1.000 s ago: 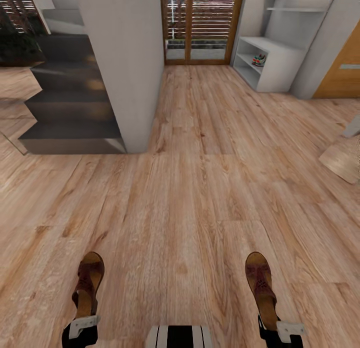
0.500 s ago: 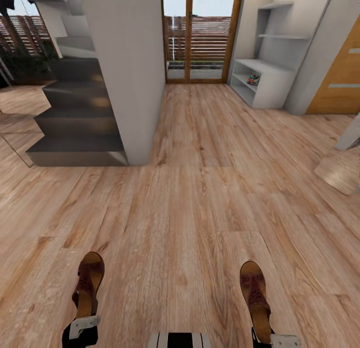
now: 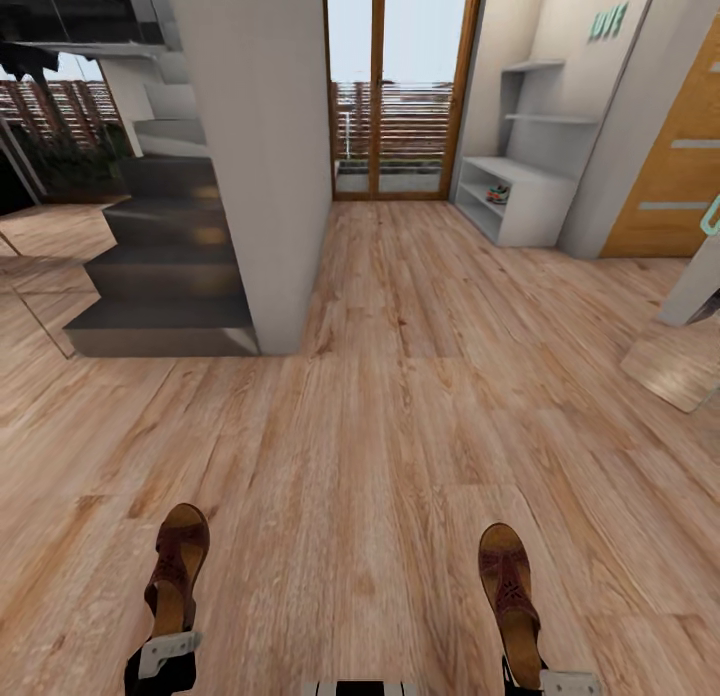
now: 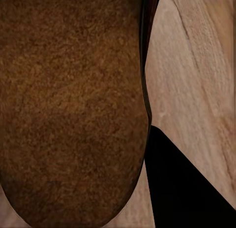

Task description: Pick up the two gym shoes and the two sandals from the corridor floor and place them onto the hallstand (shoe rack) in the corridor, making sure they are on the rack and not on the floor. Arrange them so the two gym shoes are next to each other and the two sandals are next to each other.

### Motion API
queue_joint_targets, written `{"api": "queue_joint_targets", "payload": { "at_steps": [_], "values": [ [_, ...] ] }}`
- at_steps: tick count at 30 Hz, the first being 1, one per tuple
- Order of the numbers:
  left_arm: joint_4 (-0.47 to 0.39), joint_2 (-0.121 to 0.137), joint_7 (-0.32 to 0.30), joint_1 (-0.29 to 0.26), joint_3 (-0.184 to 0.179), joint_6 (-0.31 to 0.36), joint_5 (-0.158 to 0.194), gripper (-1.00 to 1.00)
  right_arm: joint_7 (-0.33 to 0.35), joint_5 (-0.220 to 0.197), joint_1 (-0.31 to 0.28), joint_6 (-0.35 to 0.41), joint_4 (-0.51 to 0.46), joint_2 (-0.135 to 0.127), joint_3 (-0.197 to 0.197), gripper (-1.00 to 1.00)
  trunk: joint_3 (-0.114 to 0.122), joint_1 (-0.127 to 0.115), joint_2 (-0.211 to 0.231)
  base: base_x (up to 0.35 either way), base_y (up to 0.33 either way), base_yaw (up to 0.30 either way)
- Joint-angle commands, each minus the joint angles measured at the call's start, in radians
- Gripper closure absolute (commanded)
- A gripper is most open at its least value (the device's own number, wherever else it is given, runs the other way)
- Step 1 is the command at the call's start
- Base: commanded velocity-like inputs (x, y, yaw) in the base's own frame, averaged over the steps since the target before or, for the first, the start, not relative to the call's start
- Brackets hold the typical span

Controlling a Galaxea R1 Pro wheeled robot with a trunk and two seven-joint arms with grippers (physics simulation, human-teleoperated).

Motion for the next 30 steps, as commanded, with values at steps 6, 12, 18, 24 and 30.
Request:
{"api": "queue_joint_targets", "payload": {
  "at_steps": [6, 12, 18, 24, 30],
  "values": [
    [0.002, -0.001, -0.010, -0.001, 0.007, -0.002, -0.001, 1.00, -0.006, -0.008, 0.000, -0.002, 0.001, -0.001, 0.009, 1.00, 0.032, -0.003, 0.001, 0.000, 0.000, 0.000],
    [0.002, -0.002, -0.010, -0.001, 0.006, -0.002, -0.001, 1.00, -0.006, -0.008, 0.000, -0.002, 0.001, -0.001, 0.009, 1.00, 0.065, -0.006, 0.003, 0.000, 0.000, 0.000],
    [0.002, -0.002, -0.010, -0.001, 0.006, -0.002, 0.000, 1.00, -0.006, -0.008, 0.000, -0.002, 0.002, -0.001, 0.009, 1.00, 0.097, -0.008, 0.004, 0.000, 0.000, 0.000],
    [0.002, -0.002, -0.010, -0.001, 0.006, -0.002, 0.000, 1.00, -0.006, -0.008, 0.000, -0.002, 0.003, -0.001, 0.009, 1.00, 0.130, -0.011, 0.005, 0.000, 0.000, 0.000],
    [0.002, -0.001, -0.010, -0.001, 0.006, -0.002, 0.000, 1.00, -0.006, -0.008, -0.001, -0.002, 0.004, -0.001, 0.009, 1.00, 0.163, -0.014, 0.007, 0.000, 0.000, 0.000]
  ]
}}
